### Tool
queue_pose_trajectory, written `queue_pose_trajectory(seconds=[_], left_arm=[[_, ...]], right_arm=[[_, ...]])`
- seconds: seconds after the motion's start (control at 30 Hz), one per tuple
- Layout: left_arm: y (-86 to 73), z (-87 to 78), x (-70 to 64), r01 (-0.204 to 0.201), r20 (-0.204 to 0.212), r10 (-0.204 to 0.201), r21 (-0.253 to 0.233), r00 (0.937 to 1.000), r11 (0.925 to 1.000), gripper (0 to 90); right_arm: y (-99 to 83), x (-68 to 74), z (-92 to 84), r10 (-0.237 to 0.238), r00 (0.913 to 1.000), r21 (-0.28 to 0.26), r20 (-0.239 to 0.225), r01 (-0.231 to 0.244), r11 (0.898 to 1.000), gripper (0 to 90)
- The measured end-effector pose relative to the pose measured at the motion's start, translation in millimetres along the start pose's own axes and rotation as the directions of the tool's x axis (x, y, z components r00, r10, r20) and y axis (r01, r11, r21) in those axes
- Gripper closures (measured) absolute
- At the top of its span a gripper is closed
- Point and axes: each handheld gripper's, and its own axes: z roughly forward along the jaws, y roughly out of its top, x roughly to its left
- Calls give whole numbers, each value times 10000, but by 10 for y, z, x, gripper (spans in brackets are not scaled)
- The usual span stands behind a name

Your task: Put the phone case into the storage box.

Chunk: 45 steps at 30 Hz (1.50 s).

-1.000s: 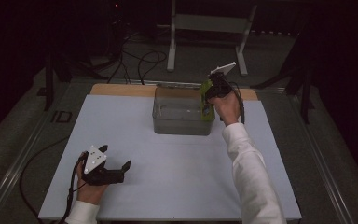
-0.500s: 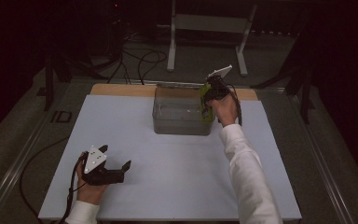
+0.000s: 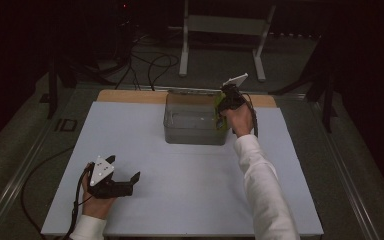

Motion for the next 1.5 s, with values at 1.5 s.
queue_pose_trajectory(seconds=[1.5], left_arm=[[-7, -1, 5, 33, 42, -33, -19, 10000, 10000, 0]], right_arm=[[15, 49, 216, 205, 9978, 744, 634, -252, 9969, 767]])
